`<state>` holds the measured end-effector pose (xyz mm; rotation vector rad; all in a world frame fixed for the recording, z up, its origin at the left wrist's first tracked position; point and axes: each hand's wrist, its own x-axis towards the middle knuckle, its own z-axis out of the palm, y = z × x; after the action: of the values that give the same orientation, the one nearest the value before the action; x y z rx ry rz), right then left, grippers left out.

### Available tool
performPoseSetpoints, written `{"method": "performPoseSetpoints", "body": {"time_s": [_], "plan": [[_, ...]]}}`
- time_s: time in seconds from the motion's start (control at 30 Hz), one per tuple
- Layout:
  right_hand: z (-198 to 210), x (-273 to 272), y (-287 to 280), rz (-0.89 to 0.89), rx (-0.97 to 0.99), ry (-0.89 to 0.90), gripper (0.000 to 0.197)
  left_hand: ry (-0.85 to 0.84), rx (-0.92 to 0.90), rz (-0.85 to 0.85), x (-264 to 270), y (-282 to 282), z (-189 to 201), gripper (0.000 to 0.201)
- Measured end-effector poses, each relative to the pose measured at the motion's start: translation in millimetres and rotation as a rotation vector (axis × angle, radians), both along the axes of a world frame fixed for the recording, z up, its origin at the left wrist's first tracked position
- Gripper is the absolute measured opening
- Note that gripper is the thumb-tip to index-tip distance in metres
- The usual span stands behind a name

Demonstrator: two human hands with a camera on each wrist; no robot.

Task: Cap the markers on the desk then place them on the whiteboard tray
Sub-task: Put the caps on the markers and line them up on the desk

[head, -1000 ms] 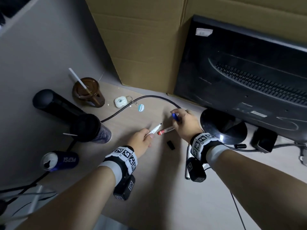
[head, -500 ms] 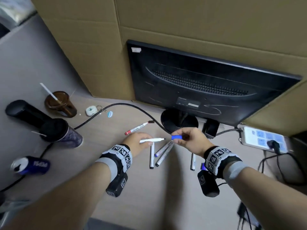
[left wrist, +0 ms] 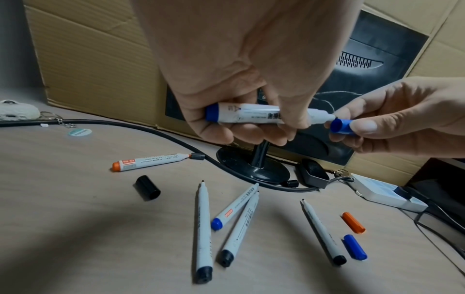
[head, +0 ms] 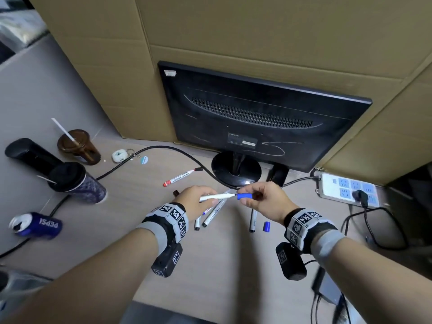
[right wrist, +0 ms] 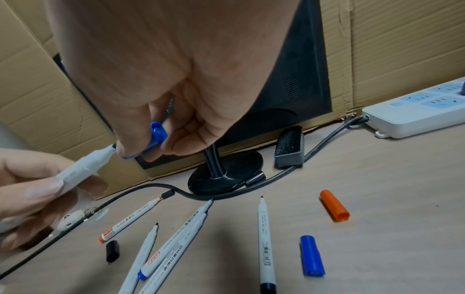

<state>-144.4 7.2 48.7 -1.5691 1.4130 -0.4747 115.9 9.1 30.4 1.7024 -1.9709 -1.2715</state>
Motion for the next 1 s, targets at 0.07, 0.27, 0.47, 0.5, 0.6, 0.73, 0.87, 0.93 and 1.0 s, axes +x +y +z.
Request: {"method": "performPoseSetpoints", "body": {"time_s": [0.07,0.27,0.47,0.5,0.6,0.73,0.87,0.93,1.0], "plan": [[2,-2,3,-0.003,0.004,-0.021,0.019,-0.003,0.004,0.019,-1,4,1,0.017],[7,-3,5,0.001,0.003,-0.057,0.022,-0.004,-0.004,0.024,-4,10,3,0.013],[10,3,4,0.048,0.030,-0.109,0.015,0.019,0.003,-0.020,-17,10,11,0.011],[12,4,4,0.045,0.025,-0.109,0.014,0.017,0.007,-0.021,-19,9,12,0.010],[16,1,2,0.028,0.022,-0.111,0.011,0.007,0.016,-0.023,-24,5,18,0.009],[23,-4,3,0.001,0.024,-0.106,0.010,-0.012,0.018,-0.044,-32,0,26,0.012],[29,-11,3,-0.003,0.013,-0.101,0.011,0.069,0.057,-0.022,-40,1,19,0.015],[27,-14,3,0.022,0.015,-0.084,0.011,0.091,0.058,-0.039,-42,4,15,0.013],[21,-17,3,0.050,0.013,-0.061,0.009,0.102,0.054,-0.078,-43,3,15,0.014]]}}
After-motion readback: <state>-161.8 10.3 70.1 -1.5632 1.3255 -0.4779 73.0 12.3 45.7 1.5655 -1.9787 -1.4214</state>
